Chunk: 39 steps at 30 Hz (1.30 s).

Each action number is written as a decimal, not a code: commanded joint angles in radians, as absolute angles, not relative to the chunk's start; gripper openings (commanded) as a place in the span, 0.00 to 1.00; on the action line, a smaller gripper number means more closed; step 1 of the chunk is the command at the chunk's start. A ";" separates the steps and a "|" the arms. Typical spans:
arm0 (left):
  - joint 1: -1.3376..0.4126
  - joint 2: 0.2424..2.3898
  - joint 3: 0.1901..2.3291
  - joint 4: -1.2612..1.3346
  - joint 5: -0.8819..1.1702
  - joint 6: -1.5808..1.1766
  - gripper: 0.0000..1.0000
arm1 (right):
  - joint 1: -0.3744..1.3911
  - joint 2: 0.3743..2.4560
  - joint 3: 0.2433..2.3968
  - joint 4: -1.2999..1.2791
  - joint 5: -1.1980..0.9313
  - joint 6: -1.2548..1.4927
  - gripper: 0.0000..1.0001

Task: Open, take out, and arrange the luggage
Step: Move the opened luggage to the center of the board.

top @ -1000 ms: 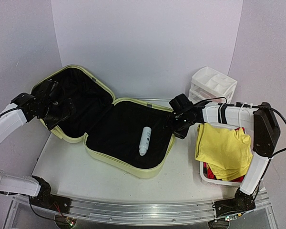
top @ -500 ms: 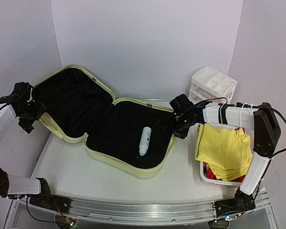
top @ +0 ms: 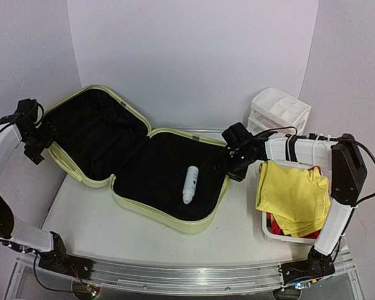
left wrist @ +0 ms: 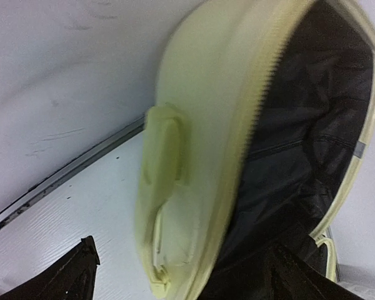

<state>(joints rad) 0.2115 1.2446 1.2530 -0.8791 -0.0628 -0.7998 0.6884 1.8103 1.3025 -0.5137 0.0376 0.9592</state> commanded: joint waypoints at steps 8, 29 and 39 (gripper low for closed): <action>0.131 1.269 1.440 -0.856 -0.174 -0.751 0.91 | 0.704 1.894 1.313 -0.407 -0.097 0.951 0.61; 0.130 1.558 1.642 -0.873 -0.455 -0.684 0.78 | 0.704 1.896 1.307 -0.411 -0.094 0.951 0.60; 0.032 1.568 1.682 -0.870 -0.686 -0.596 0.20 | 0.703 1.913 1.311 -0.411 -0.105 0.951 0.60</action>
